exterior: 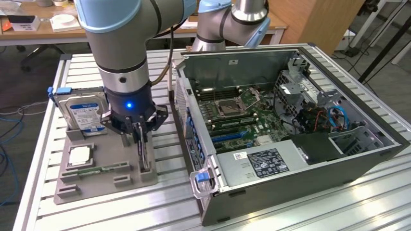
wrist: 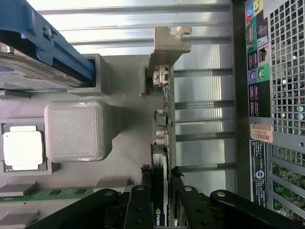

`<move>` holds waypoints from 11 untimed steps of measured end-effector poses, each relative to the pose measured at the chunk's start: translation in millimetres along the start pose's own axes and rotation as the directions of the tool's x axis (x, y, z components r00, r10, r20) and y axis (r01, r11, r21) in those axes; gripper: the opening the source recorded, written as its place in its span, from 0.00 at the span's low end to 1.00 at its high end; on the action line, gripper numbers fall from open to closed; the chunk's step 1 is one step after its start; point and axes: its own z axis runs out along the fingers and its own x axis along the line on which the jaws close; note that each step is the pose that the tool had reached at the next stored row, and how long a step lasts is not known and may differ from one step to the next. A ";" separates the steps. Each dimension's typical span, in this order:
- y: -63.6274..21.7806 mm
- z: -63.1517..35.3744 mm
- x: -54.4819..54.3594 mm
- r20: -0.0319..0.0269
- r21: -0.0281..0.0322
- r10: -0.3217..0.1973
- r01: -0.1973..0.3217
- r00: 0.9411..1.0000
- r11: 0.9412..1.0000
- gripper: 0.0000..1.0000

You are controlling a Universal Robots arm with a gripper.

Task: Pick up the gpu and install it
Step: 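Pick up the gpu and move the gpu toward the slot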

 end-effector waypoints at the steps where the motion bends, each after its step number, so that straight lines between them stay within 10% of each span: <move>1: 0.0 -0.5 0.0 0.000 0.000 0.000 0.000 1.000 1.000 0.26; 11: 0.4 -9.4 -0.2 0.000 0.000 0.000 0.000 1.000 1.000 0.26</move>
